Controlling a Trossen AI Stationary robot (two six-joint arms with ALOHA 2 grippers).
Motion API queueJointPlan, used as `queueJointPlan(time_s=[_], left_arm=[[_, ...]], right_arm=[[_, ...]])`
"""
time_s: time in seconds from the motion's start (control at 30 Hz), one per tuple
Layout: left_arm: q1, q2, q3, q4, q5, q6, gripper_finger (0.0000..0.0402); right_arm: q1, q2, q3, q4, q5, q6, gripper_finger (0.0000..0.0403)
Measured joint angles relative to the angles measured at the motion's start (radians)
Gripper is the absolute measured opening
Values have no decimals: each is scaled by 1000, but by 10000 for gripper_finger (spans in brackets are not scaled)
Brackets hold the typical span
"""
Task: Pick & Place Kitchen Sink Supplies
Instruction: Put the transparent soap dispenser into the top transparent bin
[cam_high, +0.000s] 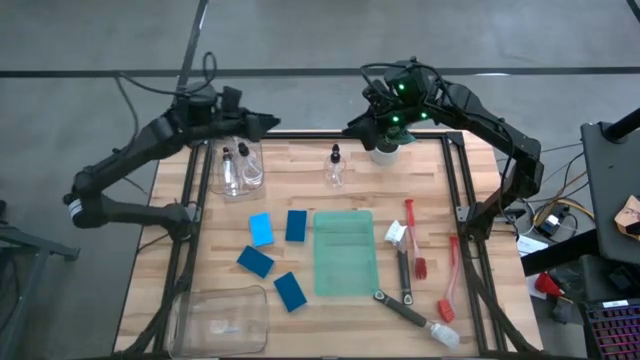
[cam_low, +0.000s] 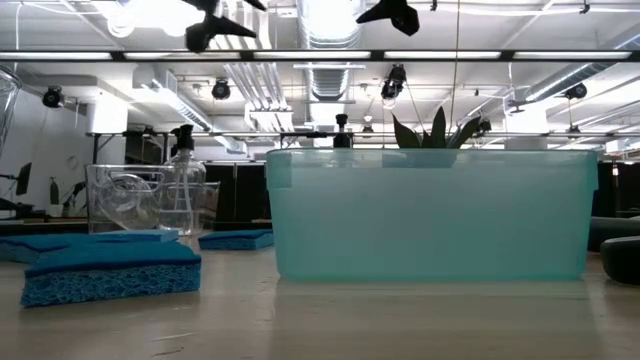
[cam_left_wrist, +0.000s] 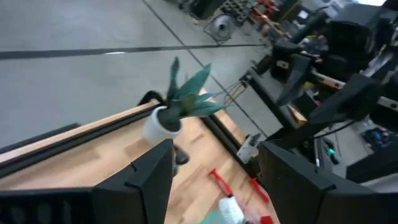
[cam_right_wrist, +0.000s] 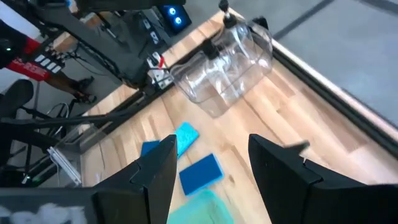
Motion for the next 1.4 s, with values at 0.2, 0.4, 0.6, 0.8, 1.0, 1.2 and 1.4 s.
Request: queueJointPlan(time_s=[0.2,0.4,0.6,0.8,1.0,1.2,1.4], left_arm=[[-20,96,-1,71,9,-83,225],[-65,178,0,126,16,-131,225],[-132,292,94,81,-45,-134,225],[-167,451,292,-129,-168,-82,225],[-168,586,420,-173,-179,-98,225],[-182,642,444,-181,-185,-107,225],[-188,678,445,-183,-214,-94,225]], right_arm=[[0,0,0,-89,31,75,194],[0,0,0,-226,63,107,194],[0,-4,0,-285,82,105,194],[0,-11,0,-373,93,103,194],[0,-20,0,-477,118,62,194],[0,-34,1,-518,154,51,194],[0,-39,1,-525,161,46,194]])
